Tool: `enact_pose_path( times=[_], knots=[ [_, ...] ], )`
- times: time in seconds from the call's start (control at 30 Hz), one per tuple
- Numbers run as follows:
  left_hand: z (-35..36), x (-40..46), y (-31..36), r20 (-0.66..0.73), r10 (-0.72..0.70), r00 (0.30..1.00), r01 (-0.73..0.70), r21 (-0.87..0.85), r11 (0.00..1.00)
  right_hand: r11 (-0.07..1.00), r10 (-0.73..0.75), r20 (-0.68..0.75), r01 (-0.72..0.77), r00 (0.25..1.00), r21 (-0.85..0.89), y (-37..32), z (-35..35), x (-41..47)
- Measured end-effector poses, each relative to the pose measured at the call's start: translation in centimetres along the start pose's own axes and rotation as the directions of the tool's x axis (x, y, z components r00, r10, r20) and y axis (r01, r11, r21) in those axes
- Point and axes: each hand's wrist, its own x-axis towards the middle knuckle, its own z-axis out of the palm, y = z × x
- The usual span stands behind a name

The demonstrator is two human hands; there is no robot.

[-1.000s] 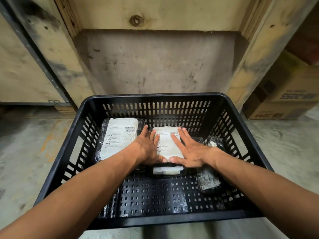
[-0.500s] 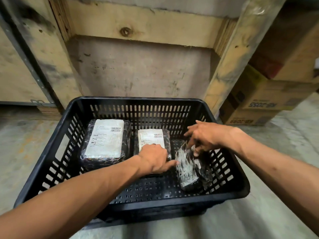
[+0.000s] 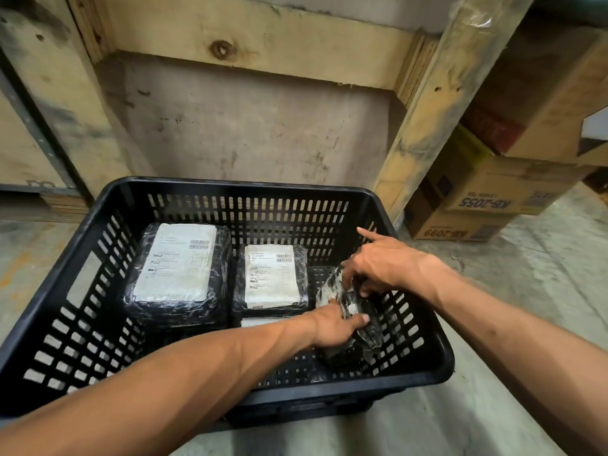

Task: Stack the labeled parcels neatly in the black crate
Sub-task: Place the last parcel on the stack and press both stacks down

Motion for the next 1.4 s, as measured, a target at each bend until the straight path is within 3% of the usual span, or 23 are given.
enact_pose_path(
  times=[0.1, 0.23, 0.43, 0.53, 0.77, 0.87, 0.93, 1.0, 1.07, 1.13, 1.23, 1.4],
  knots=[
    [-0.5, -0.4, -0.9, 0.042, -0.018, 0.999, 0.026, -0.184, 0.983, 1.000, -0.003, -0.023, 0.004, 1.000, 0.024, -0.2, -0.1, 0.1],
    [-1.9, -0.8, -2.5, 0.130, -0.009, 0.991, 0.077, -0.525, 0.848, 1.000, -0.008, 0.023, 0.007, 1.000, 0.023, -0.5, -0.1, 0.3],
    [-2.0, -2.1, -2.8, -0.109, 0.030, 0.994, -0.071, -0.397, 0.915, 0.996, 0.014, 0.145, -0.001, 0.989, -0.086, -0.7, 0.2, 0.6],
    [-2.2, -1.9, -3.0, -0.200, 0.051, 0.978, -0.140, -0.462, 0.876, 0.997, 0.022, 0.134, -0.012, 0.991, -0.080, -0.5, 0.4, 0.7],
    [-4.9, -3.7, -4.2, -0.310, -0.002, 0.951, -0.212, -0.654, 0.727, 0.996, 0.006, -0.108, 0.003, 0.994, 0.084, 0.3, 0.8, 0.7],
    [-6.4, -5.0, -5.4, -0.367, -0.044, 0.929, -0.228, -0.663, 0.713, 0.967, 0.034, -0.215, 0.022, 0.976, 0.253, 0.6, 0.8, 0.8],
    [-7.9, -5.9, -6.2, -0.403, -0.029, 0.915, -0.270, -0.663, 0.699, 0.870, 0.091, -0.258, 0.050, 0.962, 0.490, 0.5, 0.6, 1.0],
    [-10.1, -6.5, -6.9, -0.437, 0.006, 0.899, -0.324, -0.657, 0.681, 0.665, 0.117, -0.331, 0.173, 0.937, 0.726, 0.0, 0.2, 1.1],
    [-12.2, -7.5, -7.2, -0.473, 0.057, 0.879, -0.384, -0.631, 0.674, 0.436, 0.142, -0.400, 0.306, 0.905, 0.846, -1.2, -0.2, 1.3],
    [-14.0, -8.3, -7.1, -0.499, 0.102, 0.860, -0.428, -0.601, 0.675, 0.303, 0.209, -0.443, 0.373, 0.872, 0.877, -2.4, -0.6, 1.7],
    [-15.8, -9.6, -7.1, -0.528, 0.171, 0.832, -0.496, -0.569, 0.656, 0.237, 0.304, -0.500, 0.444, 0.811, 0.864, -3.9, -1.4, 2.2],
    [-16.5, -11.2, -6.2, -0.525, 0.336, 0.782, -0.617, -0.572, 0.540, 0.167, 0.428, -0.531, 0.513, 0.731, 0.842, -4.4, -3.0, 2.2]
  ],
)
